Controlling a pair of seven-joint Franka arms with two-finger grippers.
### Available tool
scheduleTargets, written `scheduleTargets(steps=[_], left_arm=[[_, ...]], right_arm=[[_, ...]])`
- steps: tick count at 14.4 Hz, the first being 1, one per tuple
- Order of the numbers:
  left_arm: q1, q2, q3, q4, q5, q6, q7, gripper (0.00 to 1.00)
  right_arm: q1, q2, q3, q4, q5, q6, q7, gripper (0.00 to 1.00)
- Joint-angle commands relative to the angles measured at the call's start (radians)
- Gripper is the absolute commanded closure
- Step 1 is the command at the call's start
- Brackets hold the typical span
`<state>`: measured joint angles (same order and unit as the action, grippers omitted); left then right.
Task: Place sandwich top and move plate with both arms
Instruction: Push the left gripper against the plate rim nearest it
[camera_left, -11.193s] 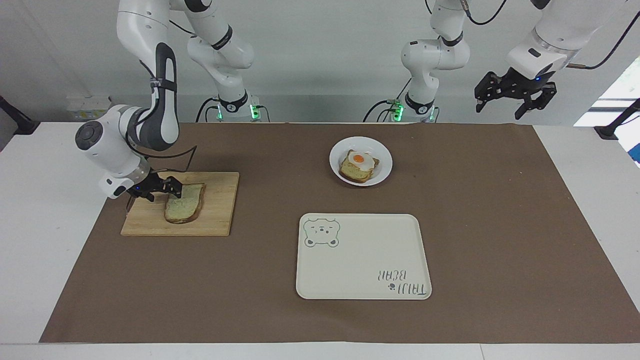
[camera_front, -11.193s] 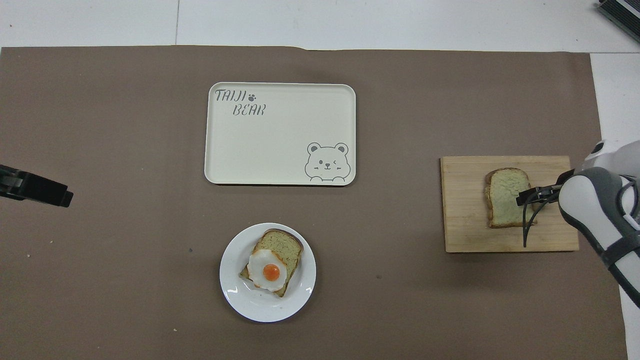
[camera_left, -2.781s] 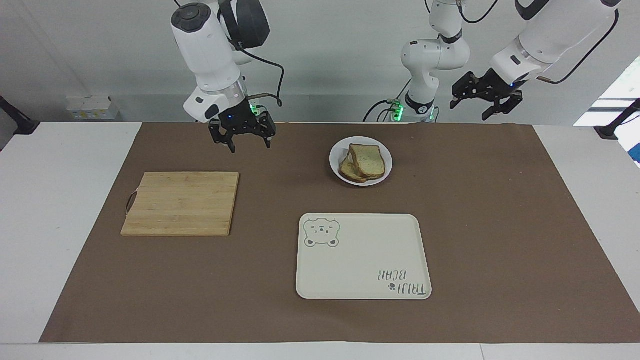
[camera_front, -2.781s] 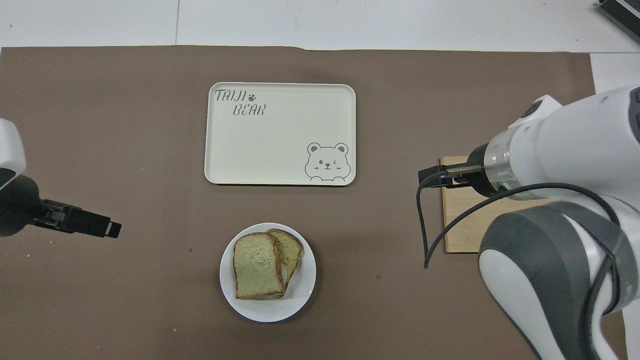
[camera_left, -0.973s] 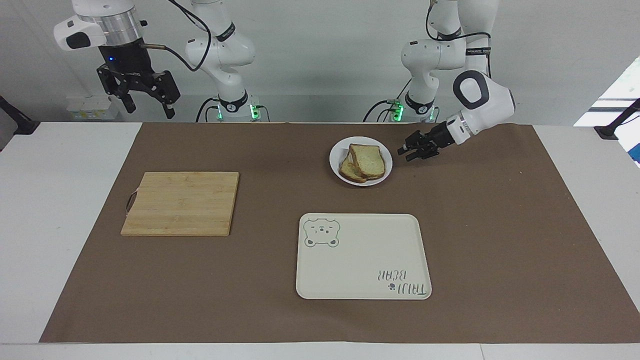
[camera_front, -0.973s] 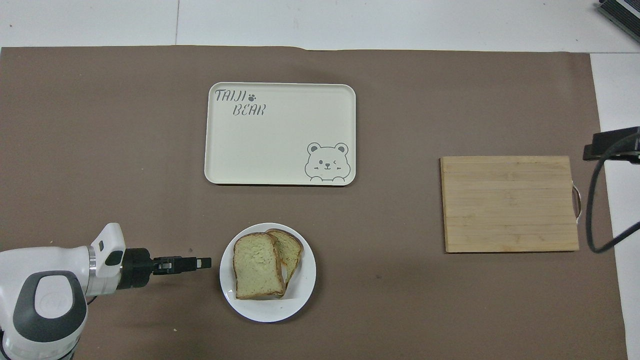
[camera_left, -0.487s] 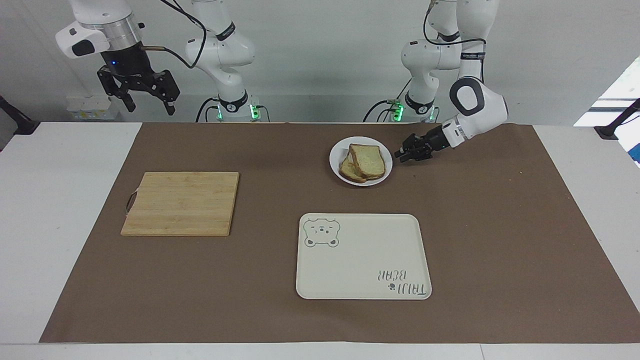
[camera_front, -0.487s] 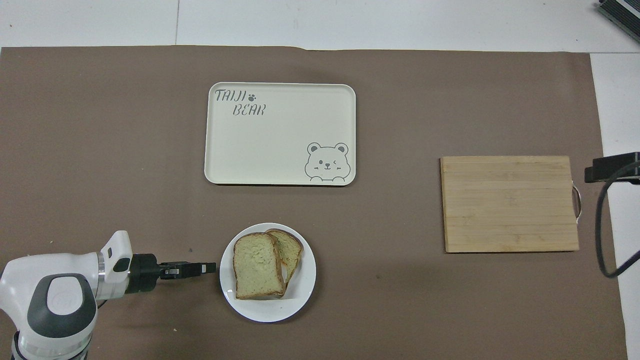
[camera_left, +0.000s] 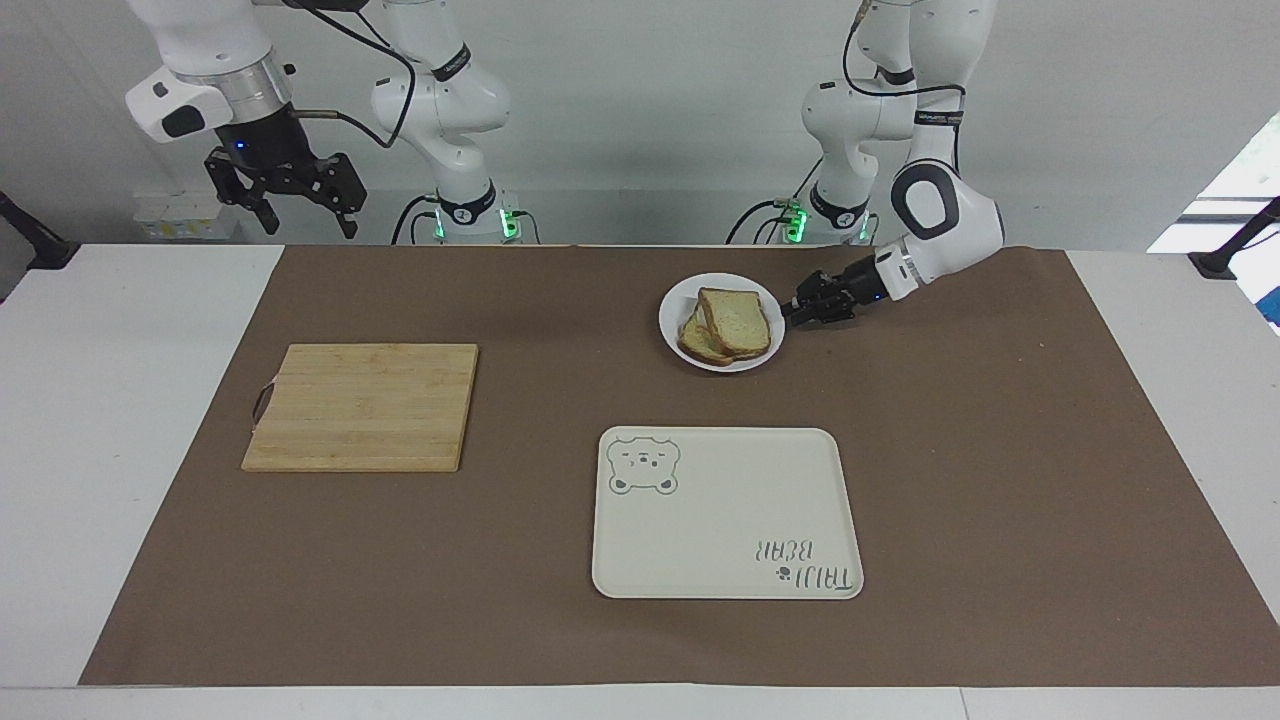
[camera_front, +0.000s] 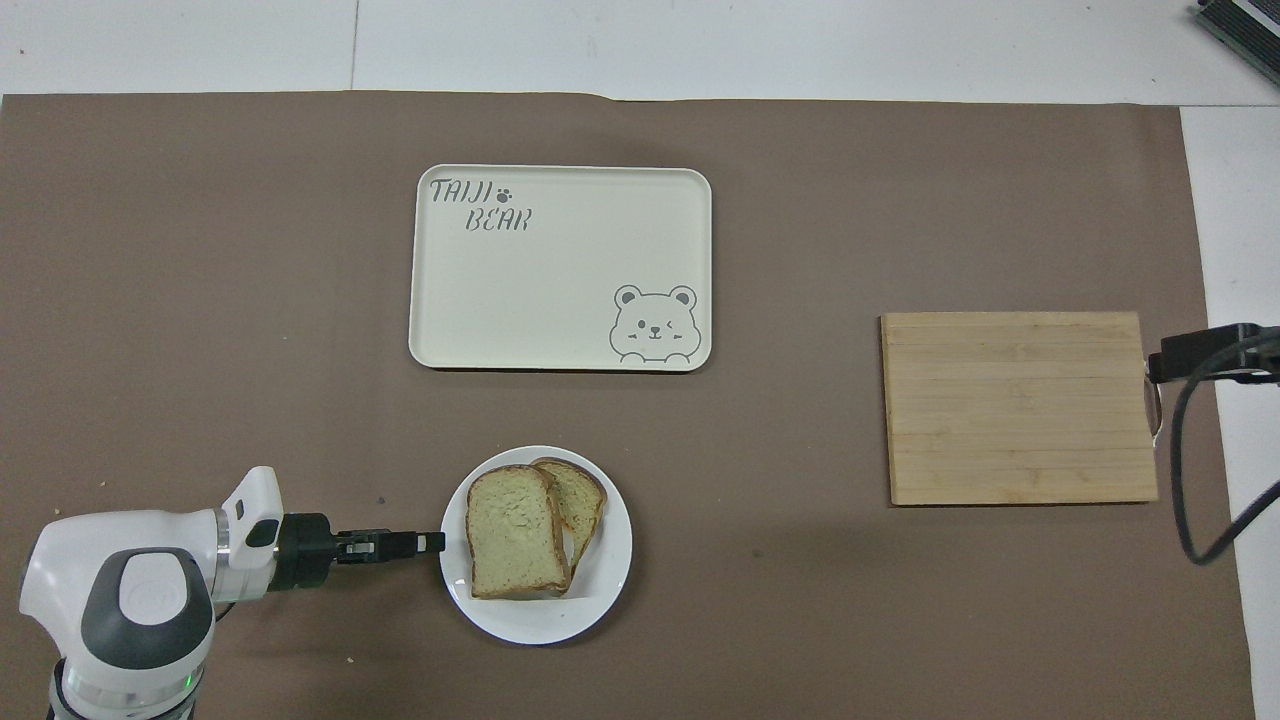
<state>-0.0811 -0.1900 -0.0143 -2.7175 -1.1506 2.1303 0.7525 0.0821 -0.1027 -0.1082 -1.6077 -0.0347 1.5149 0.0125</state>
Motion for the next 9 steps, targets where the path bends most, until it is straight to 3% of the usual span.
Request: scheduleTargets(steps=[1, 9], left_arm=[[-0.037, 0.009, 0.007, -0.019, -0.038, 0.033, 0.024, 0.61], [-0.08, 0.029, 0.007, -0.022, -0.051, 0.062, 0.024, 0.62]], right_arm=[[-0.012, -0.026, 0.005, -0.031, 0.001, 0.005, -0.049, 0.0], [-0.008, -0.026, 0.007, -0.031, 0.001, -0.002, -0.046, 0.0]])
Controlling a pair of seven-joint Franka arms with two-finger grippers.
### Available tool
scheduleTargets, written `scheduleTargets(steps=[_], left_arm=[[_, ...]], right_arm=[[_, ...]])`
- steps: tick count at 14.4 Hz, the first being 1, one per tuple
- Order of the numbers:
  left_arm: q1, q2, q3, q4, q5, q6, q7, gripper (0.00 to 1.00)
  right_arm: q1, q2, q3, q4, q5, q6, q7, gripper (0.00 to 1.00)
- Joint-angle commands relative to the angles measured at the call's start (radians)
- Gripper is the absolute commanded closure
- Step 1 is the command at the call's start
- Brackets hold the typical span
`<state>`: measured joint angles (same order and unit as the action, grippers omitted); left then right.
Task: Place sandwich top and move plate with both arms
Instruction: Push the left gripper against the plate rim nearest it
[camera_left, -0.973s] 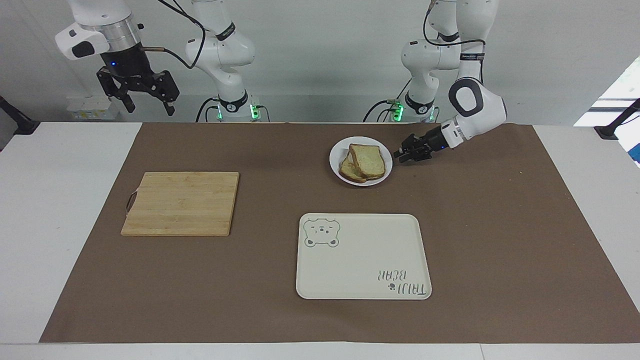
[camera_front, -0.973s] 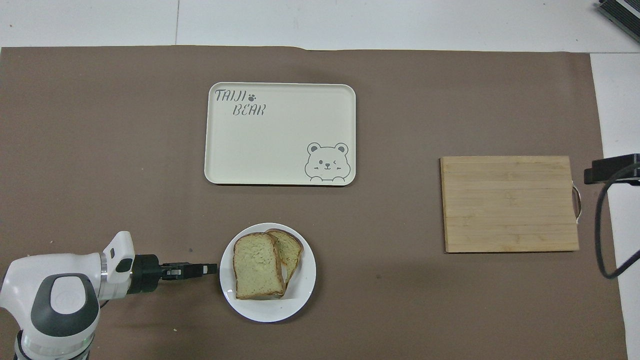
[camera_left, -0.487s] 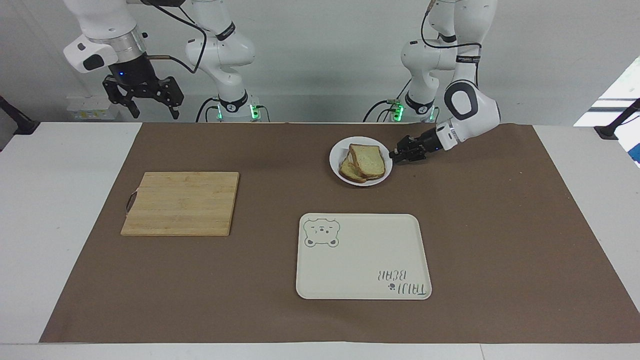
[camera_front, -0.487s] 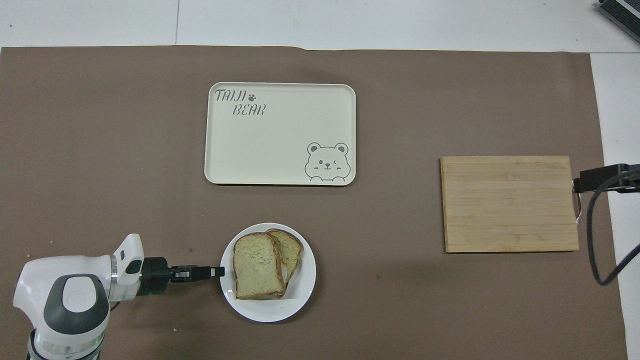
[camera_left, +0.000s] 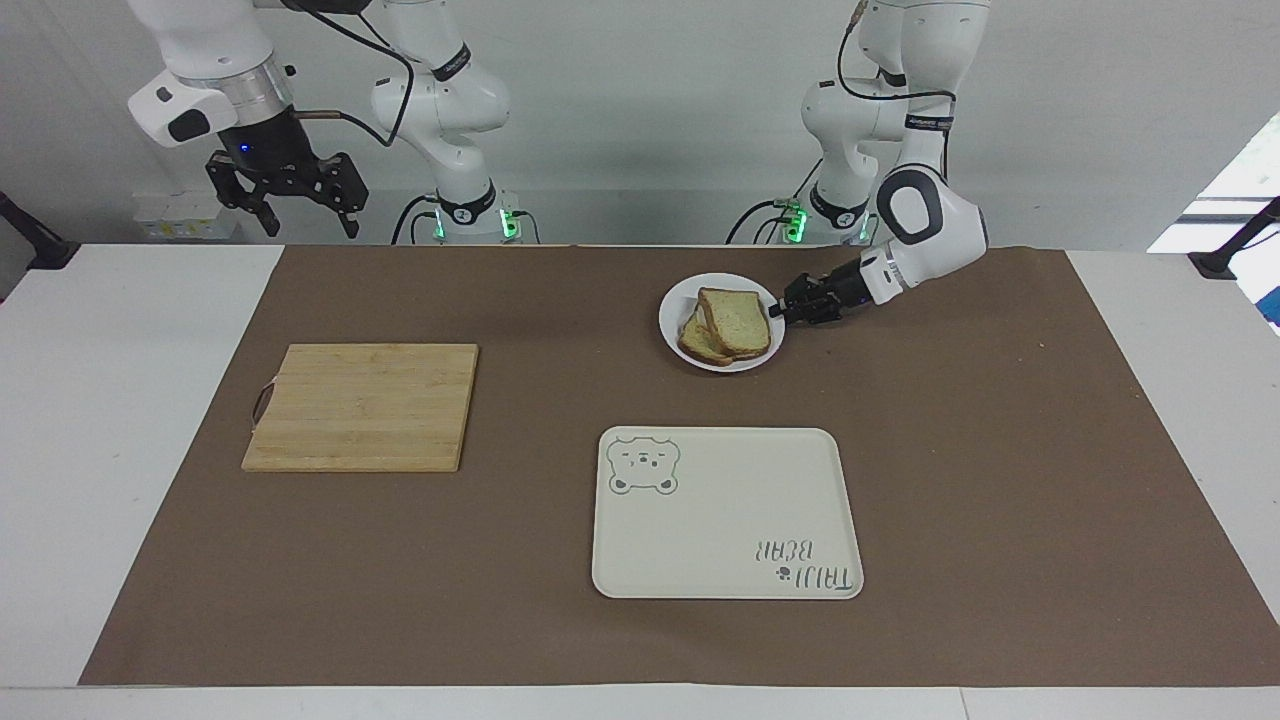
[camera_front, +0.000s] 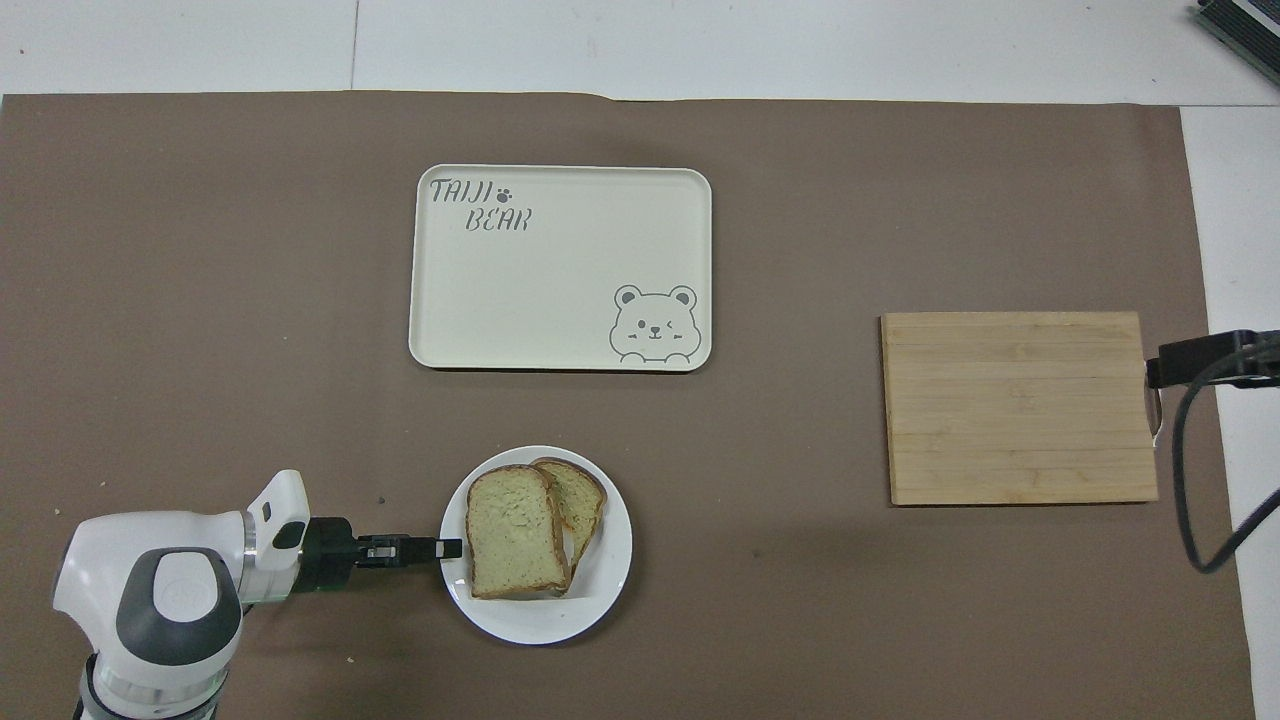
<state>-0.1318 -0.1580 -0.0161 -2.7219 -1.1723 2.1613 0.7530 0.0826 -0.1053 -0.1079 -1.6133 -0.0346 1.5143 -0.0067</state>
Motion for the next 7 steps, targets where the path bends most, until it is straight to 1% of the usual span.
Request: scheduleTargets(steps=[1, 4, 5, 7], left_arm=[[-0.029, -0.003, 0.008, -0.018, -0.029, 0.032, 0.022, 0.63], [-0.06, -0.006, 0.008, -0.029, -0.029, 0.063, 0.02, 0.65], [-0.061, -0.006, 0.008, -0.029, -0.029, 0.057, 0.014, 0.73], [-0.075, -0.006, 0.008, -0.029, -0.029, 0.052, 0.008, 0.95]], right_arm=[[-0.009, -0.022, 0.007, -0.025, 0.001, 0.0, -0.025, 0.0], [-0.012, -0.016, 0.005, -0.014, 0.002, -0.015, 0.022, 0.0], [-0.014, -0.01, 0.005, -0.01, 0.004, -0.023, 0.024, 0.0], [-0.018, 0.027, 0.005, 0.035, 0.007, -0.052, 0.024, 0.0]])
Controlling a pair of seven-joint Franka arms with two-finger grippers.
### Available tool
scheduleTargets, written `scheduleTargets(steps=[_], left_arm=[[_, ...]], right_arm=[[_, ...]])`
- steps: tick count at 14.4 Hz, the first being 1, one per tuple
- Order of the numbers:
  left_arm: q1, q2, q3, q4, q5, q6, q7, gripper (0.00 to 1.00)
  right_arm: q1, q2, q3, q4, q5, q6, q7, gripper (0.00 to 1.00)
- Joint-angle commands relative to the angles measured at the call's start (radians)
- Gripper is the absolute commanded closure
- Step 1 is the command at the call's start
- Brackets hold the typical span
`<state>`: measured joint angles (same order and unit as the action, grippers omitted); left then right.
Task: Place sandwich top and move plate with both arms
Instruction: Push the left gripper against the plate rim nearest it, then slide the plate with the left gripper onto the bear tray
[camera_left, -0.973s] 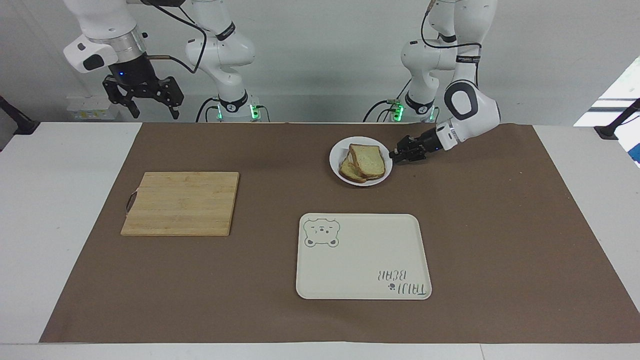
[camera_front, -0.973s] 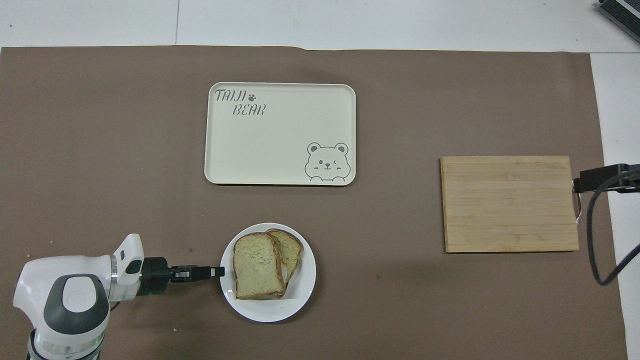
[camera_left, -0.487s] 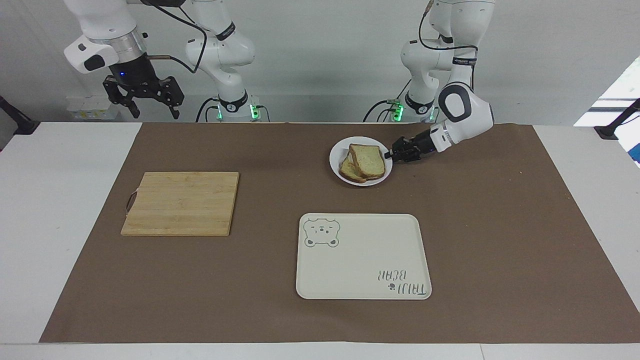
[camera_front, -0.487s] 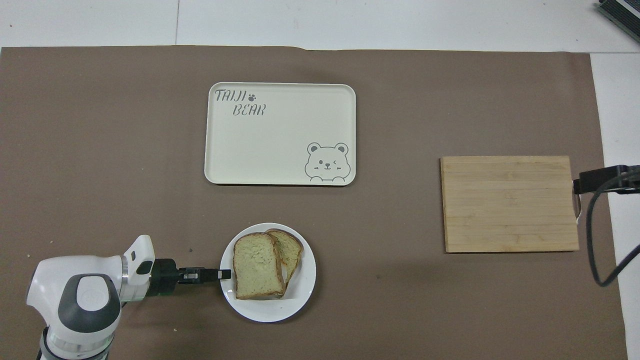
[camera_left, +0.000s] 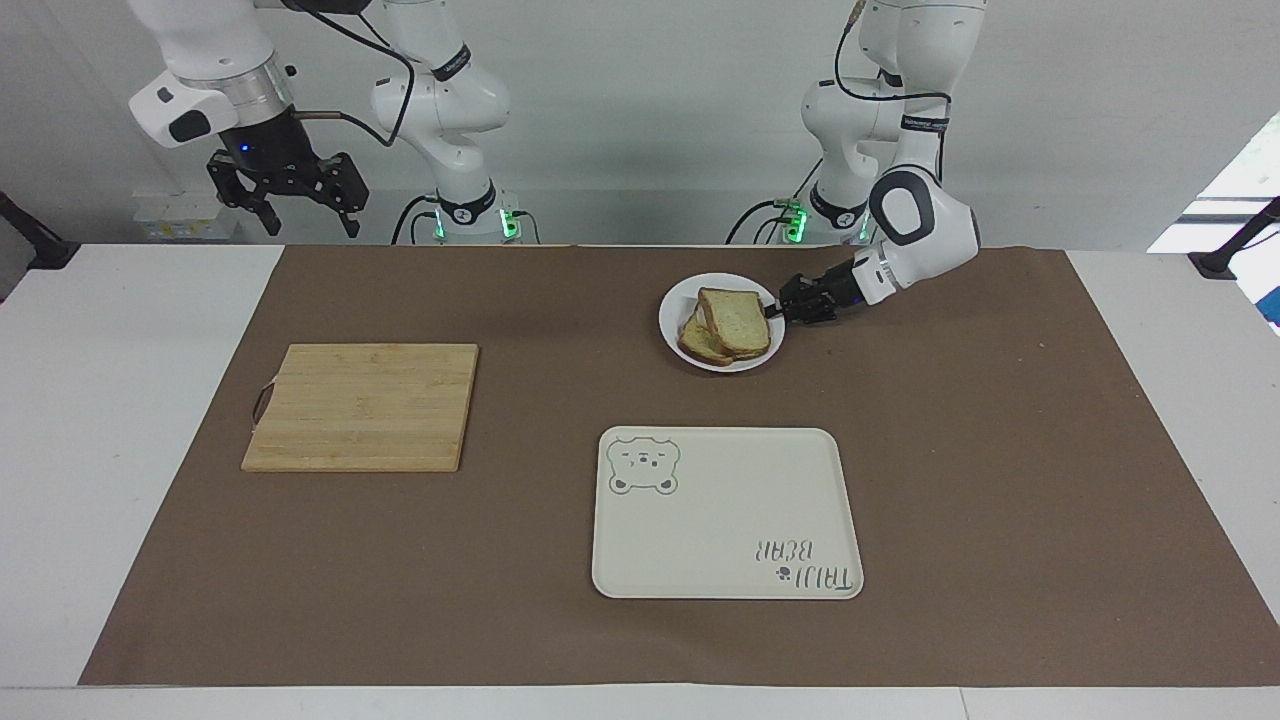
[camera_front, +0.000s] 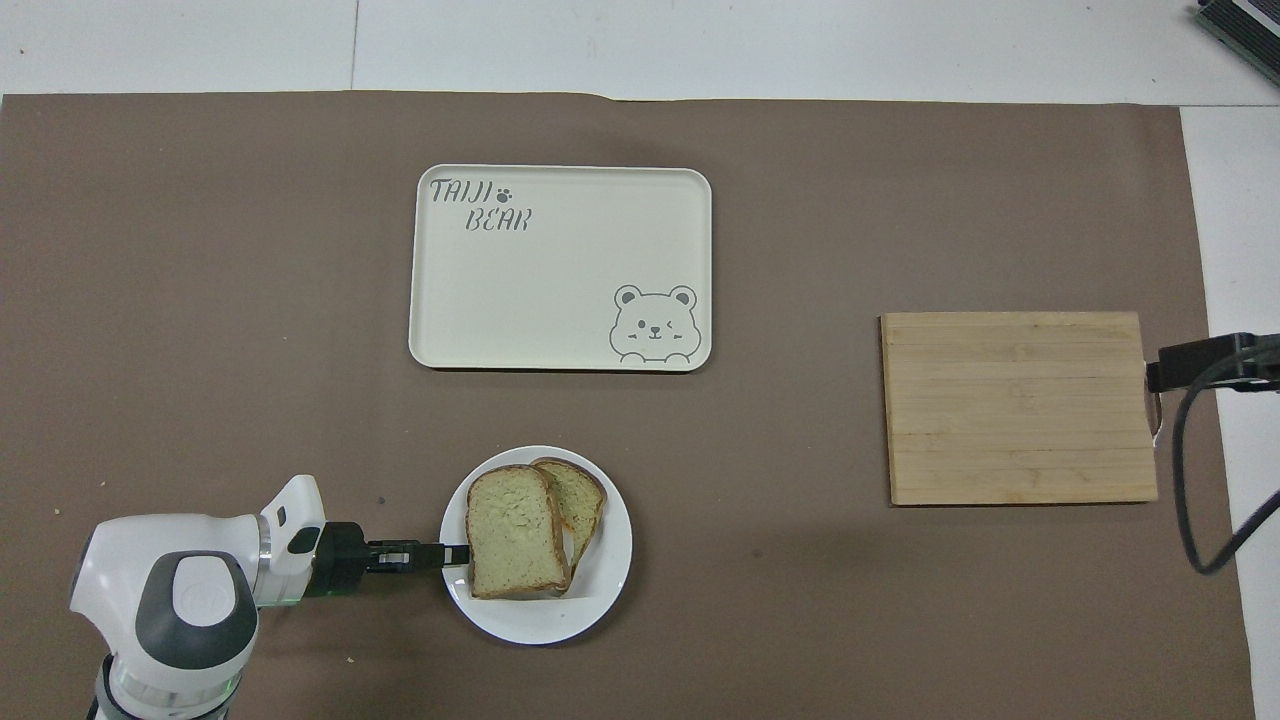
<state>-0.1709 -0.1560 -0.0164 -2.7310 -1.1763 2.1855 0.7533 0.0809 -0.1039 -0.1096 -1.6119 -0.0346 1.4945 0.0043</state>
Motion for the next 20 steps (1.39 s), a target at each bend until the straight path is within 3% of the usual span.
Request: scheduleTargets(steps=[1, 6, 12, 20], left_arm=[[-0.039, -0.008, 0.009, -0.019, -0.025, 0.023, 0.005, 1.0], [-0.027, 0.001, 0.01, -0.003, -0.025, -0.007, 0.006, 1.0], [-0.016, 0.024, 0.012, 0.095, -0.023, -0.052, -0.043, 1.0], [0.07, 0.19, 0.012, 0.391, -0.022, -0.228, -0.077, 1.0]], right_arm=[[-0.018, 0.047, 0.005, 0.058, 0.012, -0.049, 0.013, 0.0], [-0.03, 0.038, 0.011, 0.041, 0.013, -0.039, 0.006, 0.0], [-0.03, 0.038, 0.013, 0.041, 0.013, -0.039, 0.008, 0.0], [-0.03, 0.038, 0.013, 0.041, 0.013, -0.039, 0.008, 0.0]])
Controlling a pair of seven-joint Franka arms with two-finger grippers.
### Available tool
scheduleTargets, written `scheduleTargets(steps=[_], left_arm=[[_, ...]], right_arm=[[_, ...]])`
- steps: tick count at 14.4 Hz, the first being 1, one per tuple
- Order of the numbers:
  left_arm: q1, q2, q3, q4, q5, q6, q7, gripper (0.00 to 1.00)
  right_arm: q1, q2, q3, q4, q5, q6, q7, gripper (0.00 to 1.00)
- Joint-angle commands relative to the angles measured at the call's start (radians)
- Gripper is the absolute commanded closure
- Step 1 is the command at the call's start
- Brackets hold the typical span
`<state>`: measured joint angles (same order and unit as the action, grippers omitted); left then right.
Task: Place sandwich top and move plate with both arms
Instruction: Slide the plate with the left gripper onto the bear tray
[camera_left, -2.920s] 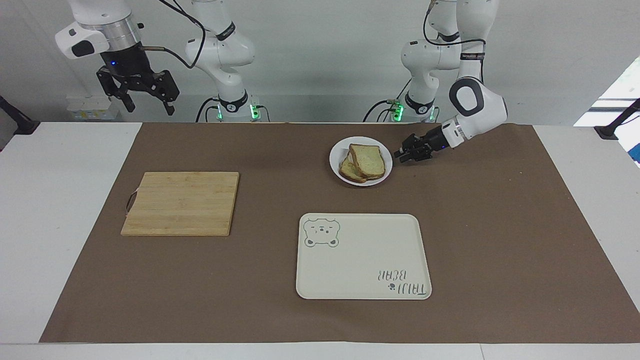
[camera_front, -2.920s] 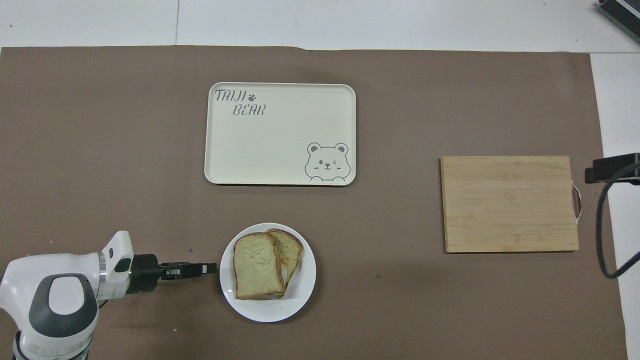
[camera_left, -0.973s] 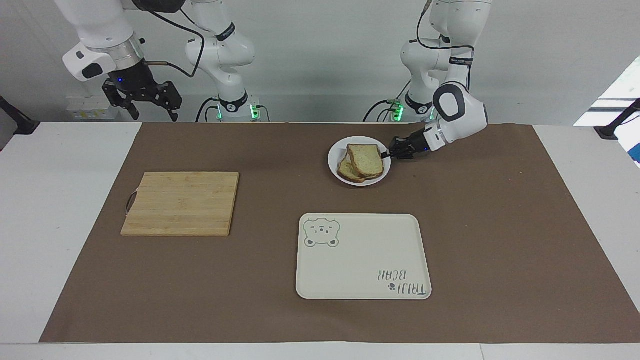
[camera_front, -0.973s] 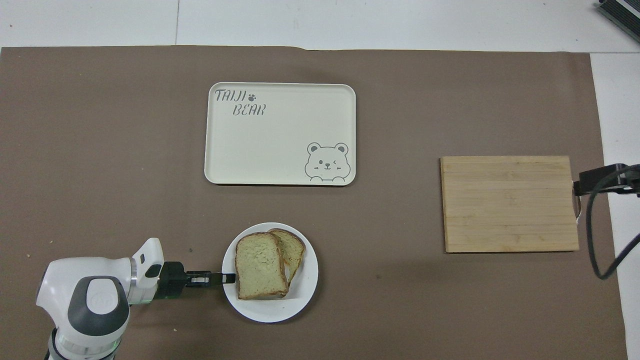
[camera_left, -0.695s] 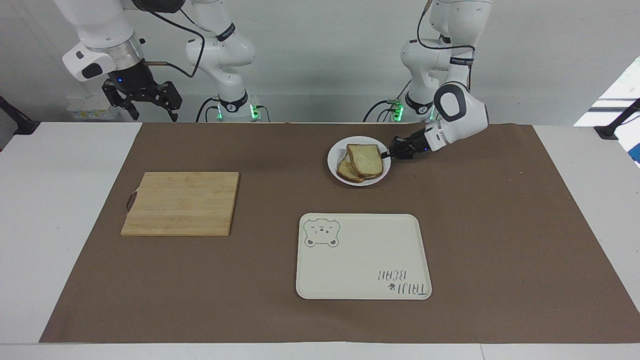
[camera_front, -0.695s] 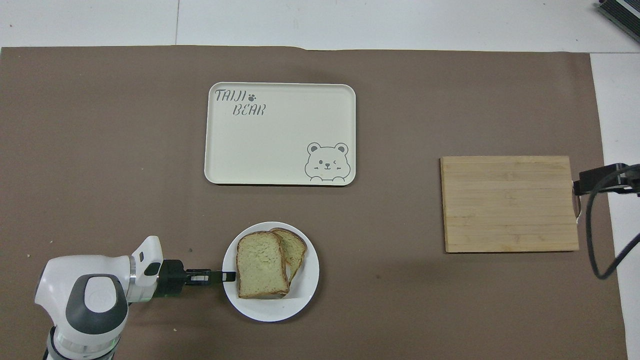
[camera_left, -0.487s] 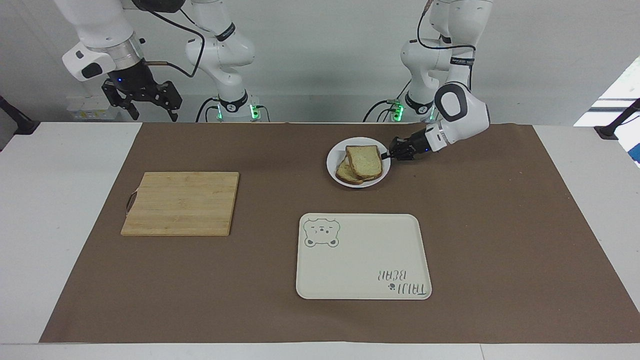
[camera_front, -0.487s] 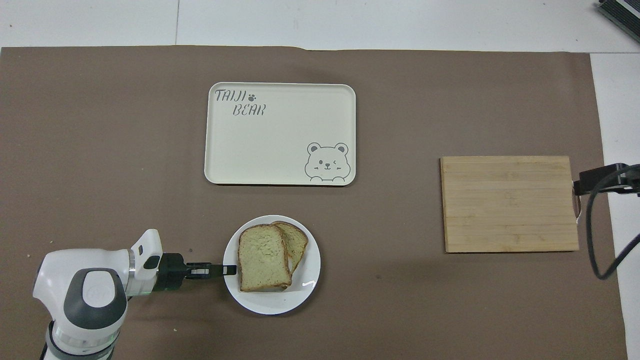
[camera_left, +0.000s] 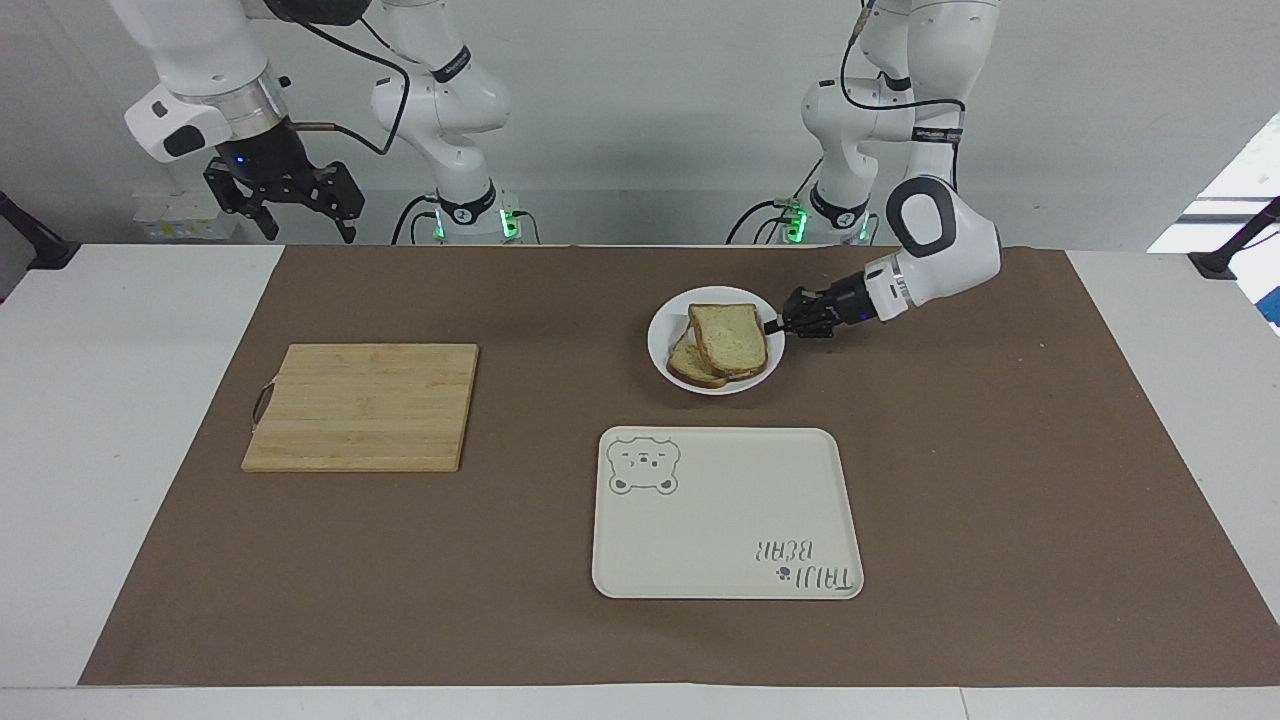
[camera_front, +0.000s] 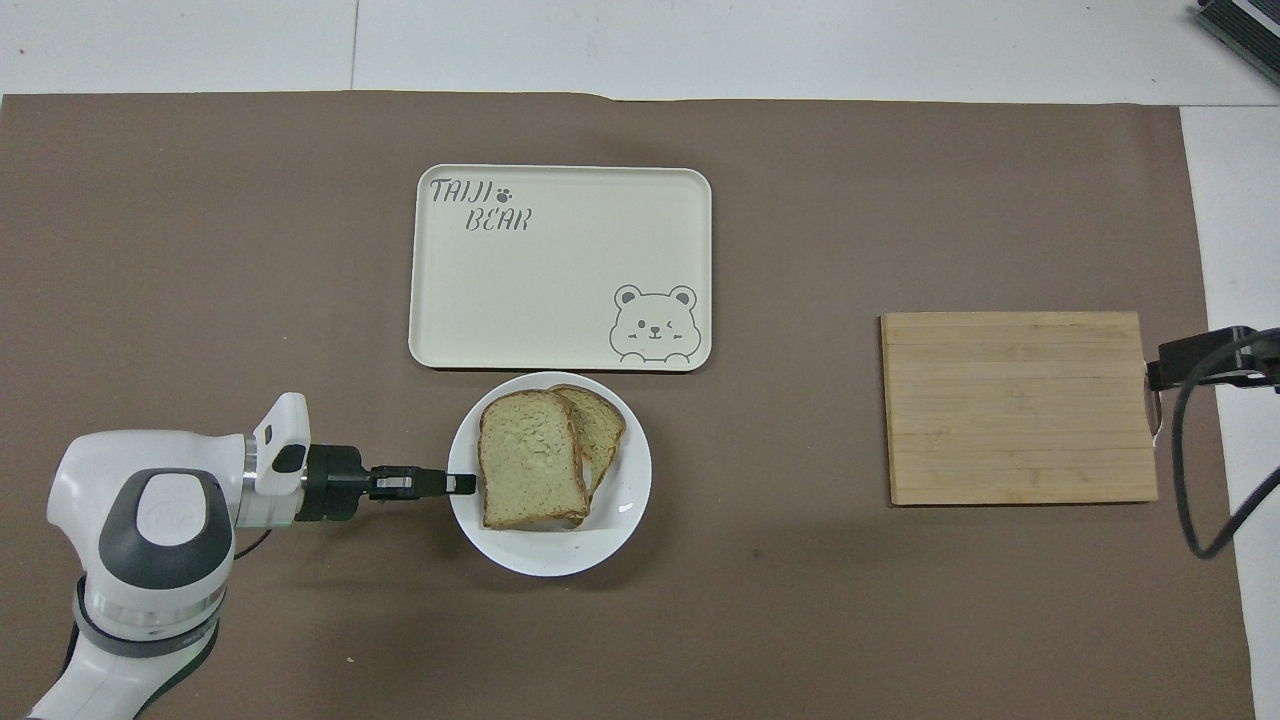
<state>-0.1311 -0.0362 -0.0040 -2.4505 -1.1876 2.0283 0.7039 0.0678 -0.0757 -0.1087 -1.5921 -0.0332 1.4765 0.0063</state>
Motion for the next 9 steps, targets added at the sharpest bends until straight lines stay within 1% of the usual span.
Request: scheduleTargets(steps=[1, 2, 5, 7, 9], left_arm=[[0.027, 0.1, -0.001, 0.16, -0.01, -0.069, -0.062, 1.0], [0.028, 0.131, -0.001, 0.213, 0.002, -0.079, -0.089, 1.0], [0.028, 0.185, -0.002, 0.315, 0.0, -0.097, -0.109, 1.0], [0.022, 0.226, -0.002, 0.393, 0.003, -0.074, -0.176, 1.0], [0.03, 0.289, -0.002, 0.49, 0.0, -0.079, -0.228, 1.0]], right_arm=[[-0.017, 0.01, 0.011, 0.021, 0.012, -0.021, 0.006, 0.0], [-0.017, 0.01, 0.012, 0.021, 0.012, -0.021, 0.006, 0.0], [-0.017, 0.01, 0.012, 0.021, 0.012, -0.021, 0.006, 0.0], [-0.017, 0.01, 0.012, 0.021, 0.012, -0.021, 0.006, 0.0], [-0.017, 0.01, 0.012, 0.021, 0.012, -0.021, 0.004, 0.0]])
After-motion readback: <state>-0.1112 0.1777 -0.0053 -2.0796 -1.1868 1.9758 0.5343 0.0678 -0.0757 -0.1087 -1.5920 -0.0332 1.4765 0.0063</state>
